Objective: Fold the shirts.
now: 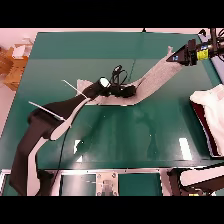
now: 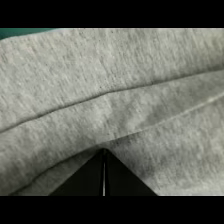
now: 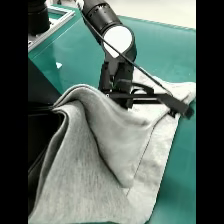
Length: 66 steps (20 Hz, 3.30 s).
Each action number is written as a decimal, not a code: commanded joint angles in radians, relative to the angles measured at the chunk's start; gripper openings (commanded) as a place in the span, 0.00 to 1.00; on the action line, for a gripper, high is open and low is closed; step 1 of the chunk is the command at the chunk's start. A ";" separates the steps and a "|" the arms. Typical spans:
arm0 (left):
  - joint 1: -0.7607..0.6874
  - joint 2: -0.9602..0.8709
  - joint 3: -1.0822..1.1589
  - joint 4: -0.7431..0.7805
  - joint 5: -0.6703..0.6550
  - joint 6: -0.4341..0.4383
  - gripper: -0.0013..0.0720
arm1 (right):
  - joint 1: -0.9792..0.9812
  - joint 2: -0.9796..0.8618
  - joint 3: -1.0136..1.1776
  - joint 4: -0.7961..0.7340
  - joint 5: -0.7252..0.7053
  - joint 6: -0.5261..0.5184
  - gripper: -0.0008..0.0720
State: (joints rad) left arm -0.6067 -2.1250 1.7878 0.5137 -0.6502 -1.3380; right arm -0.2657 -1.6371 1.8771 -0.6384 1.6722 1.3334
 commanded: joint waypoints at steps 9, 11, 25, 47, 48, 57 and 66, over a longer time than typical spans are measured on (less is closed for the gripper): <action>0.264 0.060 0.146 0.041 -0.587 0.040 0.04 | 0.127 0.005 0.001 0.010 -0.038 0.131 0.03; 0.368 0.121 0.146 0.113 -0.724 0.053 0.04 | 0.225 0.005 -0.001 0.009 -0.105 0.180 0.03; 0.878 0.291 0.148 0.339 -0.986 0.065 0.04 | 0.997 -0.319 -0.268 0.024 -1.353 0.240 0.73; 0.876 0.291 0.148 0.322 -0.988 0.071 0.04 | 0.424 -0.270 -0.515 0.223 -0.660 -0.011 0.76; 0.876 0.291 0.148 0.322 -0.989 0.071 0.05 | 0.433 -0.270 -0.502 0.246 -0.670 -0.011 0.57; 0.876 0.291 0.148 0.319 -1.003 0.076 0.04 | 0.188 -0.108 -0.105 0.268 -0.449 0.098 0.02; 0.876 0.291 0.148 0.319 -1.014 0.075 0.04 | -0.524 0.086 -0.011 0.138 -0.250 0.246 0.02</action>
State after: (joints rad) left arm 0.2691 -1.8343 1.9350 0.8326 -1.6604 -1.2629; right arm -0.5743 -1.5978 1.8507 -0.4362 1.3529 1.5356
